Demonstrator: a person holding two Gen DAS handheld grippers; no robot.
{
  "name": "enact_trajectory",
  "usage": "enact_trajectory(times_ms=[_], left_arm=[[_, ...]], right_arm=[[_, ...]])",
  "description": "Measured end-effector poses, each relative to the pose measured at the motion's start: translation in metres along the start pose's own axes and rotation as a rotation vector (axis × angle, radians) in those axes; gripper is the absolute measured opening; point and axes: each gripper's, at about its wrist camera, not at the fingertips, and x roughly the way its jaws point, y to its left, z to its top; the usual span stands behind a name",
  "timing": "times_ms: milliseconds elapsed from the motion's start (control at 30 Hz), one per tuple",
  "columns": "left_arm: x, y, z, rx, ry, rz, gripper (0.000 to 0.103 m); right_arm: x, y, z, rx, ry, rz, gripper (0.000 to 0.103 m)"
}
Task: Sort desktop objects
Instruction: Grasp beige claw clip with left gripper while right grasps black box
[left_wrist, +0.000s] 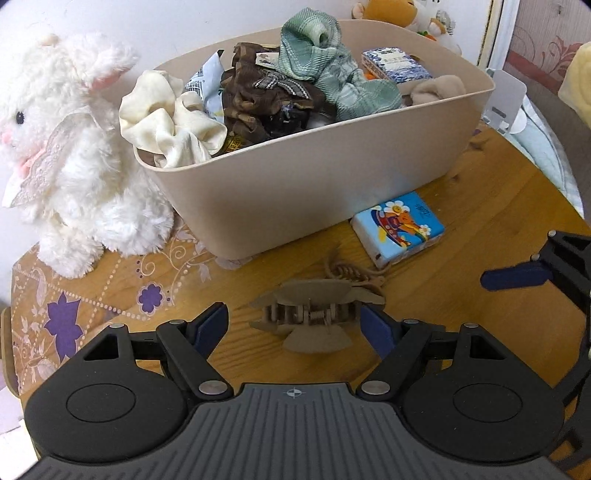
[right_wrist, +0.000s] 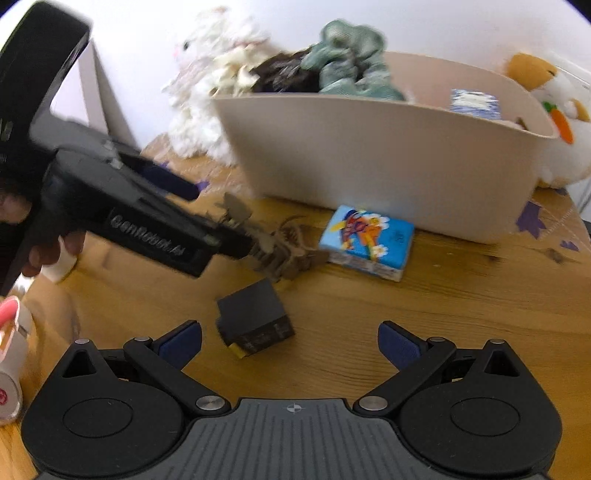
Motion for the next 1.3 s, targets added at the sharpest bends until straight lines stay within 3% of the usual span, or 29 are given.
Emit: enact_trajectory(times_ms=[200,300,367,500,567,667,1300], left_arm=[[0.008,0.004,0.004,-0.029,-0.009,-0.009,0.078],[0.011,0.013,0.003,-0.104,-0.004,-0.048,0.074],[0.011,0.016,0.001,-0.123,-0.007,-0.086,0.066],[0.009,0.016,0.0,-0.123,-0.01,-0.095,0.066],[0.008,0.015,-0.001,-0.122,-0.022,-0.092,0.065],[0.002,0.018,-0.003,-0.155,-0.056,-0.095,0.059],[-0.011,0.014,-0.011,-0.155,-0.073,-0.096,0.056]], right_arm=[[0.013,0.016,0.005,-0.067,0.001,-0.017,0.103],[0.02,0.017,0.007,-0.069,0.015,-0.02,0.095],[0.023,0.017,0.007,-0.072,0.026,-0.016,0.084],[0.021,0.018,0.007,-0.104,0.017,-0.024,0.07],[0.018,0.017,0.007,-0.108,0.016,-0.021,0.044],[0.016,0.014,0.007,-0.106,0.023,-0.012,0.042],[-0.003,0.013,0.002,-0.082,-0.002,-0.023,0.042]])
